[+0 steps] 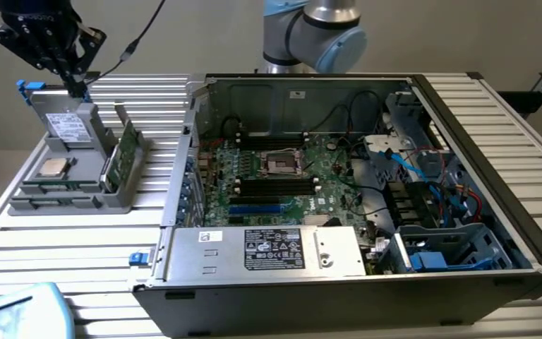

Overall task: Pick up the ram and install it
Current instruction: 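Reach for the ram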

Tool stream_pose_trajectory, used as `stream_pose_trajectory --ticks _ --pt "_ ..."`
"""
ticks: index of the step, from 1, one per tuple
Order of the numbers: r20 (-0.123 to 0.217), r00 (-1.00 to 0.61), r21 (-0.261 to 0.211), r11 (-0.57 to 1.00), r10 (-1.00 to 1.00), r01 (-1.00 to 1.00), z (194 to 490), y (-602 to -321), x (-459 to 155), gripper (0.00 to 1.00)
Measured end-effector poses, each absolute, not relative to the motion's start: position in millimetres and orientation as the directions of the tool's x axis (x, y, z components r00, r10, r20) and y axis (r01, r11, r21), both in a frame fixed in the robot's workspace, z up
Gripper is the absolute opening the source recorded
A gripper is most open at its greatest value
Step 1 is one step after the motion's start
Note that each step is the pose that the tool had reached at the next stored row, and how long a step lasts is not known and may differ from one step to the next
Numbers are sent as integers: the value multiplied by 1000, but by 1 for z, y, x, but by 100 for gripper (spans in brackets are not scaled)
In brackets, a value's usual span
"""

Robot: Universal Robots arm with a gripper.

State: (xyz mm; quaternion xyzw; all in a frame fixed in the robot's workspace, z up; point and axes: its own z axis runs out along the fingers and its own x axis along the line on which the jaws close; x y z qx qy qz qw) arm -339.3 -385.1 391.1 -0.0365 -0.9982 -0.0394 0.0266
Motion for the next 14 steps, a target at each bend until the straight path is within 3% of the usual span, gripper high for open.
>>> stream_pose_trajectory --ticks 14 --pt "142 -988 68 995 65 75 388 -385 -386 11"
